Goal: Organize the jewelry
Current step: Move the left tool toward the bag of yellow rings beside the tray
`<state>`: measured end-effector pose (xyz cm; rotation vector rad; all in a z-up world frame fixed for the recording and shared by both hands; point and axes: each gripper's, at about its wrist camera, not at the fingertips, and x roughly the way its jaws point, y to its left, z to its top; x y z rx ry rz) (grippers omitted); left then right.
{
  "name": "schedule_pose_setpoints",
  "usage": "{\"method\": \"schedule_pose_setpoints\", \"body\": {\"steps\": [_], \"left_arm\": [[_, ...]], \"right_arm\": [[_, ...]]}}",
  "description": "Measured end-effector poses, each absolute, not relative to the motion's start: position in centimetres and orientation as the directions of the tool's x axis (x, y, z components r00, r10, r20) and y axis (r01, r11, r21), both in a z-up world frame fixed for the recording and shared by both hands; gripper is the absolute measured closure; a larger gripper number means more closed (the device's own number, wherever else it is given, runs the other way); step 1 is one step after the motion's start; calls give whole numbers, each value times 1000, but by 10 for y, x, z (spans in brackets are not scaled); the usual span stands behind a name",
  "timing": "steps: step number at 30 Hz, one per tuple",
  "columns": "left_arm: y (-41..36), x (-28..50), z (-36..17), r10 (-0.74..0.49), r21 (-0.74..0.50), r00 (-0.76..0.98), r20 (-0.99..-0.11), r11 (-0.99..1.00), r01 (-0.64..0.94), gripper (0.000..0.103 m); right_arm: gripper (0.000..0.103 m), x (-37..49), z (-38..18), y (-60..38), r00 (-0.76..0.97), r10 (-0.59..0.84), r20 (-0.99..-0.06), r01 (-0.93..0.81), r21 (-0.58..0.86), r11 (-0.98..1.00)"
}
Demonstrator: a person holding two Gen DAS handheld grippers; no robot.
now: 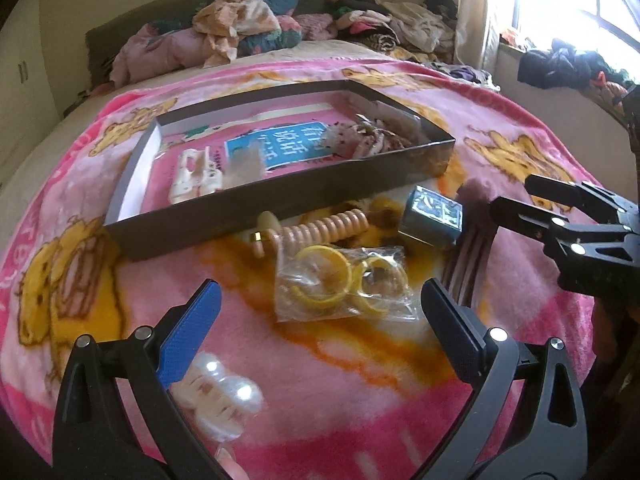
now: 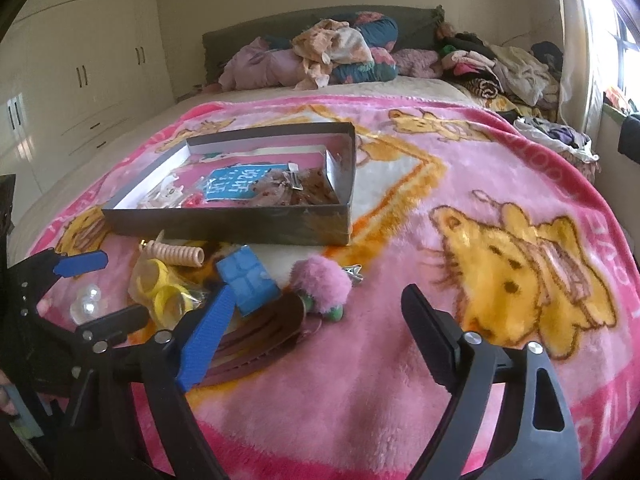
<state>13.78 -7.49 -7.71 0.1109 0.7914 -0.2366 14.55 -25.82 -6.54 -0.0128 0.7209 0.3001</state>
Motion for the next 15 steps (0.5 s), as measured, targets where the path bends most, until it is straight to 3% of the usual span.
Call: {"method": "schedule_pose_setpoints", "body": {"steps": [6,15], "left_arm": [[-84,144,-84,-167,19,661,-731,964,264,12],[-88,153,-89,-171,2,644,-746,966,258,12]], "right_arm": [[25,160,-67,-263,695,278,-663,-246,144,958],[43,189,-77,-273,637,313,-704,-200,242,950]]}}
